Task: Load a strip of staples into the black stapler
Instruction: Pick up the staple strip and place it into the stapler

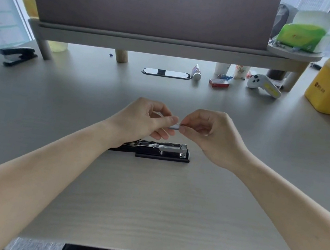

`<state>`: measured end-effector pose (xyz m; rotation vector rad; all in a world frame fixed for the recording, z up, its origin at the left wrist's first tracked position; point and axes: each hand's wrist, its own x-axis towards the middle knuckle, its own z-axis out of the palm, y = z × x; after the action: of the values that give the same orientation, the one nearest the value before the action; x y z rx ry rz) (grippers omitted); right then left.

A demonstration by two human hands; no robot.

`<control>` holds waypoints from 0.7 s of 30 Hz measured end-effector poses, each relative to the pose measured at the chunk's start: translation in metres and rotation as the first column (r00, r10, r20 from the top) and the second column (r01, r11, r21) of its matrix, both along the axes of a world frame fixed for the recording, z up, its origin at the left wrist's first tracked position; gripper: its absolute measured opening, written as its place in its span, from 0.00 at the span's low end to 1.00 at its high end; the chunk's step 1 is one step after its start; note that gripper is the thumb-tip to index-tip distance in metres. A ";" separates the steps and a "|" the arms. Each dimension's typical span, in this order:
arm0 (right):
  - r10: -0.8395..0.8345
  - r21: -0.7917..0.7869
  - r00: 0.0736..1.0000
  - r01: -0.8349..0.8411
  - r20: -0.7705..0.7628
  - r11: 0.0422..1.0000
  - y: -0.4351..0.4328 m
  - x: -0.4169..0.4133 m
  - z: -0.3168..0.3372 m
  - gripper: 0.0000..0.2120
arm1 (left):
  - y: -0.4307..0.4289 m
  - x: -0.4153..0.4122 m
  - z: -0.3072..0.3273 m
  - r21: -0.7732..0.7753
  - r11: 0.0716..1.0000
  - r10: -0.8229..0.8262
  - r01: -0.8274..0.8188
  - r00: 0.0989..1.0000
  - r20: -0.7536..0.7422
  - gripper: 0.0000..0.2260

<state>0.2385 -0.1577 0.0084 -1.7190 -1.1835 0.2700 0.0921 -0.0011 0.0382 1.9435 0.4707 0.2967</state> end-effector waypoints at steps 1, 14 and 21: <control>-0.004 0.004 1.000 0.004 0.005 1.000 0.000 -0.001 0.000 0.02 | -0.001 -0.001 0.000 -0.020 1.000 -0.006 0.006 1.000 0.000 0.08; -0.043 -0.009 0.991 0.042 -0.125 0.999 0.001 -0.003 0.002 0.08 | 0.003 -0.004 -0.001 -0.048 0.998 0.031 -0.028 0.998 0.063 0.05; -0.001 0.058 0.996 0.006 -0.084 0.998 -0.003 -0.007 -0.002 0.07 | 0.001 -0.013 -0.004 0.210 0.978 -0.014 -0.002 0.997 0.077 0.06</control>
<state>0.2320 -0.1607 0.0060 -1.6433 -1.1166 0.3006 0.0790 0.0003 0.0343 2.1297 0.3944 0.4322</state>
